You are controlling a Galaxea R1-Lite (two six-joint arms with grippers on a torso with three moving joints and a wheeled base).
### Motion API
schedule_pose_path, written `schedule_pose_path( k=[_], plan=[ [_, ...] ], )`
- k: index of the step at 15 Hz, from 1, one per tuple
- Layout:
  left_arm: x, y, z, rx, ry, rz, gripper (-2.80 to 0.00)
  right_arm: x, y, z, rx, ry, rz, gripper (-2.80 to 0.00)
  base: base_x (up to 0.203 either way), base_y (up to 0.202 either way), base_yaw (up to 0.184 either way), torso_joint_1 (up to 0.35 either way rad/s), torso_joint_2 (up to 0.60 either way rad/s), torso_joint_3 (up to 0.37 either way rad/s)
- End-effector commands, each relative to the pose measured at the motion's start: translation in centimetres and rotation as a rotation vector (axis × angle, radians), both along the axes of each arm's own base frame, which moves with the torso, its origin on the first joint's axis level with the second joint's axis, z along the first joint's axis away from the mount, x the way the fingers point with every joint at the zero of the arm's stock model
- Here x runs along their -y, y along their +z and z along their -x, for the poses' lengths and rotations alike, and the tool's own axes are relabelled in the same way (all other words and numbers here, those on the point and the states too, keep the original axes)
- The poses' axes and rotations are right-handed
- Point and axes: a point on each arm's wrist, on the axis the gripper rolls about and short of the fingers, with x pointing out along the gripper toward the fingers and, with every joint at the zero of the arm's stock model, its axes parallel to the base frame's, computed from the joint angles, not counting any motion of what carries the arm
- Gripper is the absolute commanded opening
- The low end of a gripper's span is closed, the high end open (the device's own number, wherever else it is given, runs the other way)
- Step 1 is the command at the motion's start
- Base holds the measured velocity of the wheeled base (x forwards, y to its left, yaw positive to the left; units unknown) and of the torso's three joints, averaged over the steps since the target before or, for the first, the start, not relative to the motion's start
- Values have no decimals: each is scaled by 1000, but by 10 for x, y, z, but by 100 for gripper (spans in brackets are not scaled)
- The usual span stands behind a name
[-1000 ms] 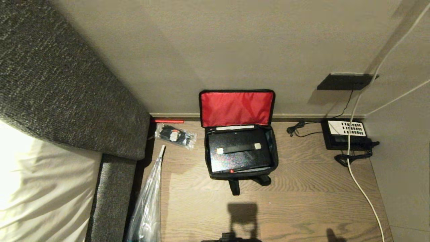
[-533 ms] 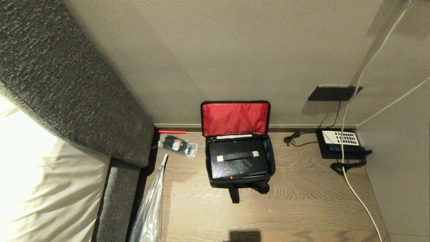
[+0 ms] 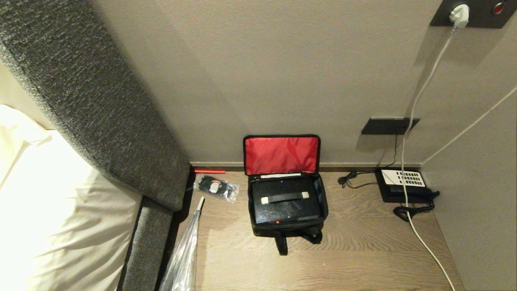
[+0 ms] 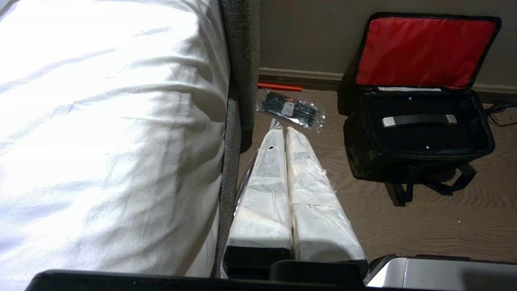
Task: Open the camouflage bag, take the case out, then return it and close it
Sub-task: Grip the handle
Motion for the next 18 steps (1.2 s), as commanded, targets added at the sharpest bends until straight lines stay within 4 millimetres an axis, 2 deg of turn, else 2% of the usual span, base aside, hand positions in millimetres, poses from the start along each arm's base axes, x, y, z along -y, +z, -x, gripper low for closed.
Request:
schedule_pose_path(
  k=[1, 14, 18],
  plan=[
    [0, 0, 0, -2, 0, -2, -280, 0, 0, 0, -2, 1, 1, -280, 0, 0, 0, 7, 5, 76],
    [0, 0, 0, 0, 0, -1, -280, 0, 0, 0, -1, 1, 1, -280, 0, 0, 0, 1, 1, 5],
    [0, 0, 0, 0, 1, -1, -280, 0, 0, 0, -2, 1, 1, -280, -117, 0, -2, 2, 2, 3]
  ],
)
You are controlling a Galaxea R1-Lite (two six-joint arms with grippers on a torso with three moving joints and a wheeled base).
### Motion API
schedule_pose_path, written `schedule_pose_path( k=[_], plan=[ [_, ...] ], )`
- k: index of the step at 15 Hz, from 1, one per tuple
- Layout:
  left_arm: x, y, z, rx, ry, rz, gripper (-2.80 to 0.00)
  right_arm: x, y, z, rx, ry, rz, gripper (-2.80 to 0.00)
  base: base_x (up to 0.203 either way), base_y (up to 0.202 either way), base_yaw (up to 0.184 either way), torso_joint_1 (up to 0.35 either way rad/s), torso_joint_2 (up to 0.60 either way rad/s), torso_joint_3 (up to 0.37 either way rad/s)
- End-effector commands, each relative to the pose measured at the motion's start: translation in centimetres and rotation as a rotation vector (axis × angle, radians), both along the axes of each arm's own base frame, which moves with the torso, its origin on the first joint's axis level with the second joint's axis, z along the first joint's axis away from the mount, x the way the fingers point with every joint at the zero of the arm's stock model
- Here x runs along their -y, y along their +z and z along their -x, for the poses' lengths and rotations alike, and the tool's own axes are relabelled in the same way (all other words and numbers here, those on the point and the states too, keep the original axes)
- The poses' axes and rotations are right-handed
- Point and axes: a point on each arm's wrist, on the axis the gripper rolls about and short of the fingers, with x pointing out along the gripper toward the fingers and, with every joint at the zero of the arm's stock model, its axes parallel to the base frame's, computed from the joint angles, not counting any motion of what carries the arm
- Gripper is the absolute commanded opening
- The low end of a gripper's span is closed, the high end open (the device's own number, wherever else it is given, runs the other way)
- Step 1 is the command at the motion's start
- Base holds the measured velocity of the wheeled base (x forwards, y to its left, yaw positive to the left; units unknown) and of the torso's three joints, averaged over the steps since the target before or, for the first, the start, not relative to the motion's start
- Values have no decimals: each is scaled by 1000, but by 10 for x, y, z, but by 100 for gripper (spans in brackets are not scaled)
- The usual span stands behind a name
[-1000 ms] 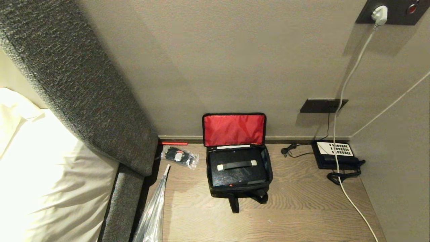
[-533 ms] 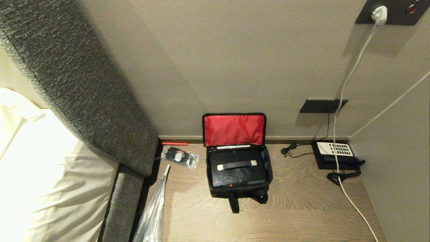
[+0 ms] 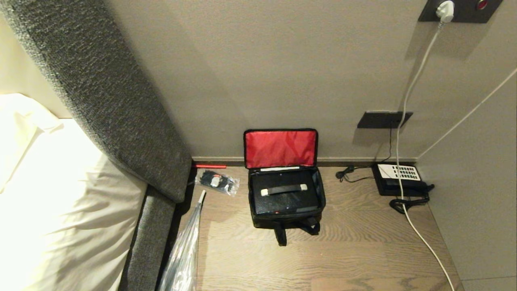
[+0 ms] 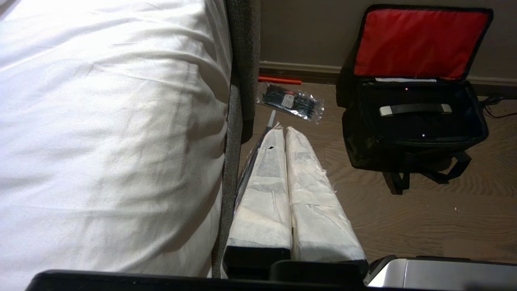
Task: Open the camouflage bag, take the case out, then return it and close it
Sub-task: Grip the handle
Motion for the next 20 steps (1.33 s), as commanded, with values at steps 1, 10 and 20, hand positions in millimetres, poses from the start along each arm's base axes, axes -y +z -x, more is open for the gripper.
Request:
schedule_pose_path(
  k=[1, 10, 20],
  plan=[
    [0, 0, 0, -1, 1, 1, -280, 0, 0, 0, -1, 2, 0, -280, 0, 0, 0, 0, 0, 0],
    [0, 0, 0, -3, 1, 1, -280, 0, 0, 1, -33, 8, 29, -280, 0, 0, 0, 0, 0, 0],
    [0, 0, 0, -3, 1, 1, -280, -1, 113, 67, -55, 160, -26, -280, 0, 0, 0, 0, 0, 0]
  ],
)
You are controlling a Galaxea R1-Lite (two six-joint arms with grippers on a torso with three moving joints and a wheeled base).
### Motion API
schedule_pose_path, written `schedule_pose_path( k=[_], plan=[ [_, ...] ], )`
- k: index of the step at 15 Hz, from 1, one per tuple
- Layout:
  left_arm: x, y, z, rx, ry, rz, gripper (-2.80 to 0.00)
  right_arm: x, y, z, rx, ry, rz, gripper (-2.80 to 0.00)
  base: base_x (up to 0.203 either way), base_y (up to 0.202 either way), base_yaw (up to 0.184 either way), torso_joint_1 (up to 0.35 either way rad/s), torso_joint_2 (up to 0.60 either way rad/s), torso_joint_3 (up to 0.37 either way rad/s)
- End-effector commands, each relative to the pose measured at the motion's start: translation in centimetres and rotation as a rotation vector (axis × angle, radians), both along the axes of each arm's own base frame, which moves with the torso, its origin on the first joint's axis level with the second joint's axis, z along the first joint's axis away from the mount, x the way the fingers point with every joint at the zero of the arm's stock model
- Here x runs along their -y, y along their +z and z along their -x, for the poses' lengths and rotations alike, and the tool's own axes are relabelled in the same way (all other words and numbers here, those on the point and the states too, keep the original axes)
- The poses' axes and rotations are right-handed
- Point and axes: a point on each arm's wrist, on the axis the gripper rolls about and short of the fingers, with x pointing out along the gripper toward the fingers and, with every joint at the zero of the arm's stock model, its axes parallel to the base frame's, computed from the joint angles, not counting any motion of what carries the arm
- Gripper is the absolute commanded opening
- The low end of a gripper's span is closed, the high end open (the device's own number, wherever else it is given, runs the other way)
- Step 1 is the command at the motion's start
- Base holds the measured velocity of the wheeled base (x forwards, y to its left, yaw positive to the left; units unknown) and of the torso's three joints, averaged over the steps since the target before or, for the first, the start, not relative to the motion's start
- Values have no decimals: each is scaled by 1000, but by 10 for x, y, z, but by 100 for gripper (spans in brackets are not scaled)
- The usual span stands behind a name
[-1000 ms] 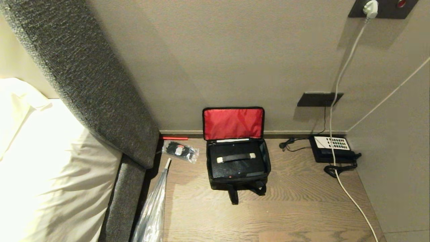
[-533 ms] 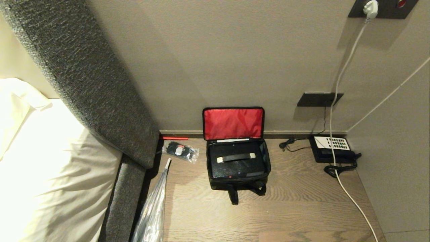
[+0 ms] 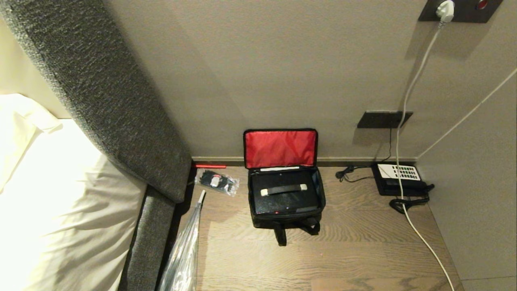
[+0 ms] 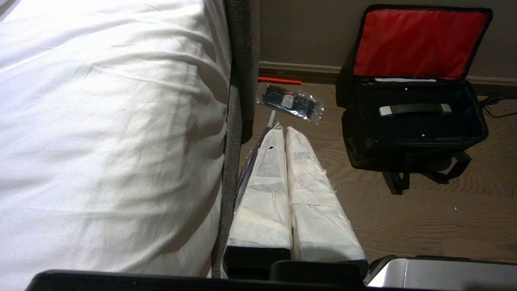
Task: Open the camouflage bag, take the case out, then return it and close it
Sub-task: Grip the handle
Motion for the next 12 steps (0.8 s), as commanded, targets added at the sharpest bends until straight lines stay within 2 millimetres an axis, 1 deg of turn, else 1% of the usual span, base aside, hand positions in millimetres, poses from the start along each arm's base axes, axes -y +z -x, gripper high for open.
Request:
schedule_pose_path(
  k=[1, 2, 3, 4, 5, 6, 8, 9, 10, 11, 12],
  plan=[
    [0, 0, 0, -2, 1, 1, -280, 1, 36, -15, -137, 36, -5, -280, 0, 0, 0, 0, 0, 0],
    [0, 0, 0, -2, 1, 1, -280, 1, 52, -39, -240, 37, 8, -280, 0, 0, 0, 0, 0, 0],
    [0, 0, 0, 0, 1, 1, -280, 0, 65, -73, -365, 30, 29, -280, 0, 0, 0, 0, 0, 0],
    [0, 0, 0, -3, 2, 1, -280, -2, 74, -112, -489, 20, 52, -280, 0, 0, 0, 0, 0, 0],
    [0, 0, 0, 0, 1, 1, -280, -4, 79, -154, -602, 11, 80, -280, 0, 0, 0, 0, 0, 0],
    [0, 0, 0, -1, 2, 1, -280, -8, 79, -194, -692, 13, 110, -280, 0, 0, 0, 0, 0, 0],
    [0, 0, 0, -2, 1, 1, -280, -23, 68, -271, -804, 34, 177, -280, 0, 0, 0, 0, 0, 0],
    [0, 0, 0, -1, 2, 1, -280, -36, 58, -304, -831, 43, 219, -280, 0, 0, 0, 0, 0, 0],
    [0, 0, 0, 0, 1, 1, -280, -53, 43, -335, -846, 36, 282, -280, 0, 0, 0, 0, 0, 0],
    [0, 0, 0, -2, 1, 1, -280, -74, 25, -361, -842, 15, 366, -280, 0, 0, 0, 0, 0, 0],
    [0, 0, 0, 0, 1, 1, -280, -98, 6, -381, -812, -21, 458, -280, 0, 0, 0, 0, 0, 0]
  ],
)
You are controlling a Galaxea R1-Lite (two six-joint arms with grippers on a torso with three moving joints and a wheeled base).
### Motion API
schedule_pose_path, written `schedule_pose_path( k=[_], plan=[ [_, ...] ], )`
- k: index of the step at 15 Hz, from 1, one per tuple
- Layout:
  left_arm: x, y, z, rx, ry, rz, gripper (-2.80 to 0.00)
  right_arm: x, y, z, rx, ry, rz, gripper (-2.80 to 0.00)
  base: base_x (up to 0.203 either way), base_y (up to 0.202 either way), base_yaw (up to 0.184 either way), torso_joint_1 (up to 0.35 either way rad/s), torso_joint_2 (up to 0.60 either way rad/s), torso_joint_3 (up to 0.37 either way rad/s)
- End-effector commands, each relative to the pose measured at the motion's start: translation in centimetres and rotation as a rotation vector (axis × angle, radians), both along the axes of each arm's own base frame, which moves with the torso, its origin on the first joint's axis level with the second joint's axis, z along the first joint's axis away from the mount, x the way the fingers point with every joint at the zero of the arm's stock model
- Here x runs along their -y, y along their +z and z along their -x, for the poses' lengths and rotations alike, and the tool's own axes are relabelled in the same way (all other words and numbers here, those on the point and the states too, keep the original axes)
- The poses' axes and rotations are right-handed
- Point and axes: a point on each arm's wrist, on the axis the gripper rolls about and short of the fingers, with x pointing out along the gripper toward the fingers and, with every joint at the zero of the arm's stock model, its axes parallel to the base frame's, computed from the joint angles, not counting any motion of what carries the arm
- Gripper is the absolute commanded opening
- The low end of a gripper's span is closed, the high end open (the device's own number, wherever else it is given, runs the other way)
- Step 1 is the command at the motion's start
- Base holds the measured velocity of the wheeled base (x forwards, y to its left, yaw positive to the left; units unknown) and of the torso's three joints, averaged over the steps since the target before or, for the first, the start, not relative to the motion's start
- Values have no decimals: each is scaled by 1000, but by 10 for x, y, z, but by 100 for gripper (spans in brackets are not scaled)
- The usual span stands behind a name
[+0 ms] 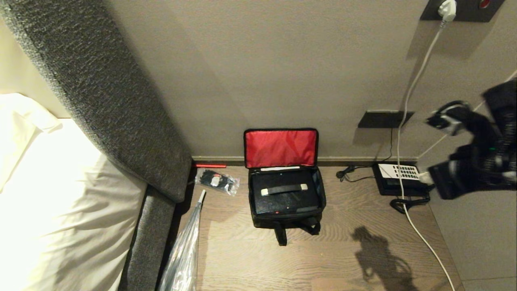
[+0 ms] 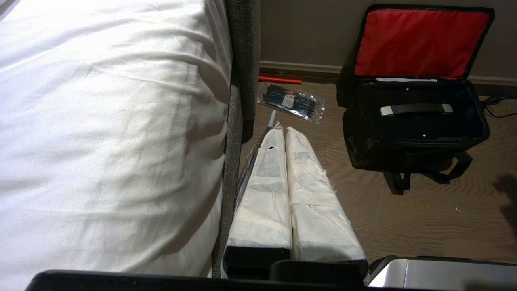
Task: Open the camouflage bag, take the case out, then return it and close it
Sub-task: Grip the handle
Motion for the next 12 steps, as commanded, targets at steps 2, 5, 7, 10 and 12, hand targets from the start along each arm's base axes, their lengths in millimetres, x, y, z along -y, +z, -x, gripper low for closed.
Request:
schedule_pose_path(
  k=[2, 5, 7, 10, 12],
  plan=[
    [0, 0, 0, 0, 1, 0, -280, -91, -100, -87, -27, 31, 276, -280, 0, 0, 0, 0, 0, 0],
    [0, 0, 0, -2, 0, 0, -280, -136, -138, -101, 91, 101, 271, -280, 0, 0, 0, 0, 0, 0],
    [0, 0, 0, -2, 1, 0, -280, -148, -157, -110, 93, 224, 257, -280, 0, 0, 0, 0, 0, 0],
    [0, 0, 0, 0, 1, 0, -280, -155, -163, -117, 153, 346, 277, 0, 0, 0, 0, 0, 0, 0],
    [0, 0, 0, -1, 1, 0, -280, -157, -177, -120, 144, 423, 370, 0, 0, 0, 0, 0, 0, 0]
  ],
)
